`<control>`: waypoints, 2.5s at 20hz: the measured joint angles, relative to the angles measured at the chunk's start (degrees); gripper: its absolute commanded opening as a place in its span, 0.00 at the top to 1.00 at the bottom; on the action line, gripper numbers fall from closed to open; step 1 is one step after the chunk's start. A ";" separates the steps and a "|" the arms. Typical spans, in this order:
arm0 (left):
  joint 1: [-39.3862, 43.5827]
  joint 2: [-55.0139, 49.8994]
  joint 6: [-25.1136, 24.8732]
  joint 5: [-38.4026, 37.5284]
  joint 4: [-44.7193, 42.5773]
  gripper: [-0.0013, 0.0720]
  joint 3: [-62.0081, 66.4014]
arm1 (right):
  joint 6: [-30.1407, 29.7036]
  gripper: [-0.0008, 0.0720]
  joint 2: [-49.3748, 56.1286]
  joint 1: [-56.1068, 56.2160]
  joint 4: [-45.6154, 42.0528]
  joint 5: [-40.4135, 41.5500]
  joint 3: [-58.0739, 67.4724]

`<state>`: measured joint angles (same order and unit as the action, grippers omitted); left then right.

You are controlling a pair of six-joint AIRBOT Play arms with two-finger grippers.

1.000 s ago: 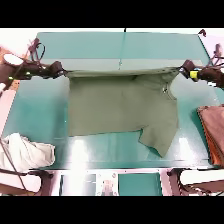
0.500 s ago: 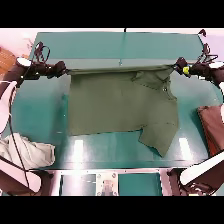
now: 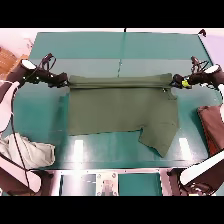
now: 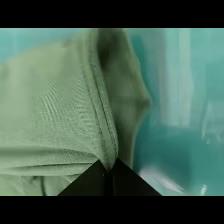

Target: Fold the shirts.

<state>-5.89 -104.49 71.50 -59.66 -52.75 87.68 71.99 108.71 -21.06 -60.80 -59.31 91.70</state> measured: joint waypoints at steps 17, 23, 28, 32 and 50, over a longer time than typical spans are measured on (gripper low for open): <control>4.50 -0.07 6.51 -10.82 -9.99 0.95 4.66 | 1.27 0.97 -4.02 -0.48 -3.76 -8.15 1.46; 4.72 -0.04 7.74 -14.80 -11.28 0.95 5.75 | 1.33 0.97 -5.75 -0.48 -5.97 -10.82 0.70; 4.76 -0.07 8.37 -13.81 -11.96 0.95 1.46 | 1.33 0.97 -5.95 -0.48 -6.95 -10.78 -3.08; 4.68 -0.07 8.87 -12.13 -10.36 0.14 0.15 | 2.01 0.52 -6.01 -0.59 -7.76 -10.80 -4.20; 3.39 34.25 19.37 -20.83 -13.62 0.00 -29.99 | 21.24 0.41 -46.86 -14.12 -13.77 -23.32 -42.91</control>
<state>-2.50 -70.24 90.87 -80.49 -66.37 57.69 93.23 61.84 -35.18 -74.56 -82.63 48.80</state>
